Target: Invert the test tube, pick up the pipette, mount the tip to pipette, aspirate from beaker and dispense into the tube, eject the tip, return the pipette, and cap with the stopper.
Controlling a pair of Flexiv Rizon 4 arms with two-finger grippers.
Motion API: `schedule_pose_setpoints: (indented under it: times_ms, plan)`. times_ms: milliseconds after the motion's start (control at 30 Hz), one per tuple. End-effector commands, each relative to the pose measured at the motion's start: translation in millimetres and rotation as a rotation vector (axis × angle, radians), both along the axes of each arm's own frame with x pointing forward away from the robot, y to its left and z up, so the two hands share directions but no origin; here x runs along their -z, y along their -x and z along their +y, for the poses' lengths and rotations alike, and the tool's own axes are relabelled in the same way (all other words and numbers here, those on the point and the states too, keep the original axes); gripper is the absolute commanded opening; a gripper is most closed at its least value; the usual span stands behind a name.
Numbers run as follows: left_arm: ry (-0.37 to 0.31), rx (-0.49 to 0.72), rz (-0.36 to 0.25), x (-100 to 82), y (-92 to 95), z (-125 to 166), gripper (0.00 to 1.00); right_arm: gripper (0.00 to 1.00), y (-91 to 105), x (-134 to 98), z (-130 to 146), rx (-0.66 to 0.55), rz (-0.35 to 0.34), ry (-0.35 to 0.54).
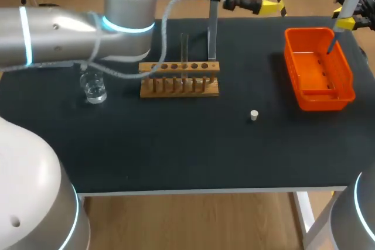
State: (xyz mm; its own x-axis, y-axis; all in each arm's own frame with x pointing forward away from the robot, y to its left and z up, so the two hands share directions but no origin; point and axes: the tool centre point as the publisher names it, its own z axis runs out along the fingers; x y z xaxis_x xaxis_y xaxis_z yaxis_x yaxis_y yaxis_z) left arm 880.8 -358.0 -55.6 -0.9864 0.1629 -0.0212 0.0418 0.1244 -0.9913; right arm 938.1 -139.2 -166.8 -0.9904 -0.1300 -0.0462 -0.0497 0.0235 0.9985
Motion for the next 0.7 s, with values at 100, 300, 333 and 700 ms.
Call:
schedule_pose_setpoints:
  times_ms: [100,300,333,700]
  plan:
    - [0.014,-0.145,-0.017,0.8,39.4,55,1.00,0.00,0.6,-1,0,0.001,-0.001,0.003]
    - [0.015,-0.214,-0.029,10.3,55.8,94,1.00,0.00,0.6,-1,0,0.001,-0.001,0.003]
    - [0.023,-0.225,-0.032,11.6,57.3,101,1.00,0.00,0.6,-1,0,0.001,-0.001,0.003]
    - [0.045,-0.261,-0.037,31.0,58.1,151,1.00,0.00,0.6,-1,0,0.001,-0.001,0.003]
